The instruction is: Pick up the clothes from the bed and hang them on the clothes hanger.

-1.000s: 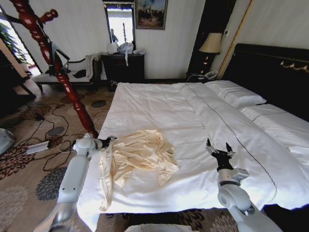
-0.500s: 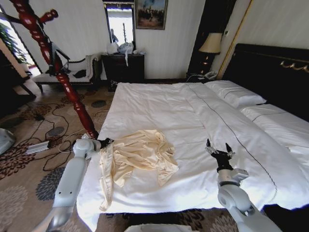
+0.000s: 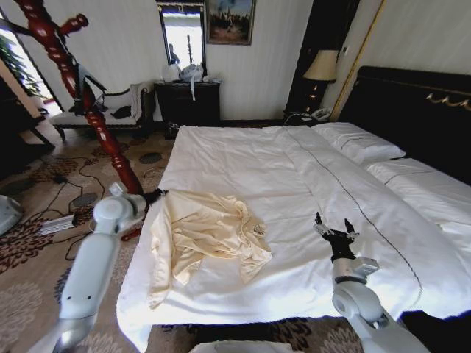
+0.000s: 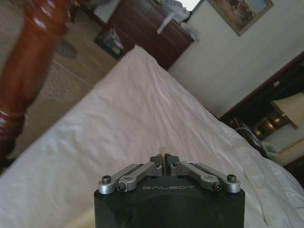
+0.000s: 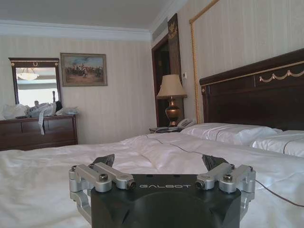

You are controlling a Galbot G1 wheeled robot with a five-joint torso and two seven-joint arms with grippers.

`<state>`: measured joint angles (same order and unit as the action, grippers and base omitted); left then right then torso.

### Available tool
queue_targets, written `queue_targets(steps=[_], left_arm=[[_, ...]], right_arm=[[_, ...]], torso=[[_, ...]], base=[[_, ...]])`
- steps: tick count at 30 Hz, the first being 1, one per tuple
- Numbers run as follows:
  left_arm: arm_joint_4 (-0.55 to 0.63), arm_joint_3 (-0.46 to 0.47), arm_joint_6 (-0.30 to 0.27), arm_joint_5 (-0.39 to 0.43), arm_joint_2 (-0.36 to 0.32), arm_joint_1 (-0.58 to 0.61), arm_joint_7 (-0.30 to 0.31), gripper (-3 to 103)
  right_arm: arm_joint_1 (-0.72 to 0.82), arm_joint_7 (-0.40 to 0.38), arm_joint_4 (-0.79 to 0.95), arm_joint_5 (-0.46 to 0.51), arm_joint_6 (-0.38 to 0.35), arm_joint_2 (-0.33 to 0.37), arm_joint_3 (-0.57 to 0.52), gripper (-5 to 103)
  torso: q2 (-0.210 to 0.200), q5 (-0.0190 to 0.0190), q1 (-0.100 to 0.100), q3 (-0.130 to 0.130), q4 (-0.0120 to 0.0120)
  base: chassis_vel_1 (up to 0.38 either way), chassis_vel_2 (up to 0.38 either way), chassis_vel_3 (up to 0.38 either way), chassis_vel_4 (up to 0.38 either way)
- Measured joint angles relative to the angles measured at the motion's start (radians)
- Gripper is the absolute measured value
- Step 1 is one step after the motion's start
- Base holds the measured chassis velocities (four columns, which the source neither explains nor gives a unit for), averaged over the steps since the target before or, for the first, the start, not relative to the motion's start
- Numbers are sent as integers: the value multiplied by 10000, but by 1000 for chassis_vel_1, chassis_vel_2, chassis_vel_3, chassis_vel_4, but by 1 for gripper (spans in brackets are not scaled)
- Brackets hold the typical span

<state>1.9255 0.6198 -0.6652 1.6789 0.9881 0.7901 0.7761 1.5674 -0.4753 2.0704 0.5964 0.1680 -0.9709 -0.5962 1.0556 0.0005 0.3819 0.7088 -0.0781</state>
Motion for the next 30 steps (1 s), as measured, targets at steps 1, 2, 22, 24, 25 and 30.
queue_targets(steps=[1,2,22,24,25,30], left_arm=[[0,0,0,0,0,0,0,2],[442,509,0,47,-453,489,276,2],[2568,840,-399,-3006,1141,6570,1218,2],[2617,837,-400,-3102,1175,6676,1197,2],[2617,804,-404,-3108,1157,6650,1196,2],[2666,796,-454,-3141,1058,6508,1171,2]], right_arm=[[0,0,0,0,0,0,0,100],[21,-41,42,20,2,-4,-27,100],[-1201,-760,932,4139,-1166,2402,1026,100],[-1736,-748,805,4429,-1288,3015,1540,100],[-1916,-736,818,4586,-1362,3296,1750,100],[-2991,-521,953,5114,-1893,4064,3136,100]], torso=[[0,0,0,0,0],[0,-5,0,0,-1],[0,-3,-1,0,0],[0,0,-1,2,6],[-1,-3,0,2,11],[0,-7,-1,1,-6]], base=[[0,0,0,0],[0,0,0,0],[0,0,0,0],[0,0,0,0],[0,0,0,0],[0,0,0,0]])
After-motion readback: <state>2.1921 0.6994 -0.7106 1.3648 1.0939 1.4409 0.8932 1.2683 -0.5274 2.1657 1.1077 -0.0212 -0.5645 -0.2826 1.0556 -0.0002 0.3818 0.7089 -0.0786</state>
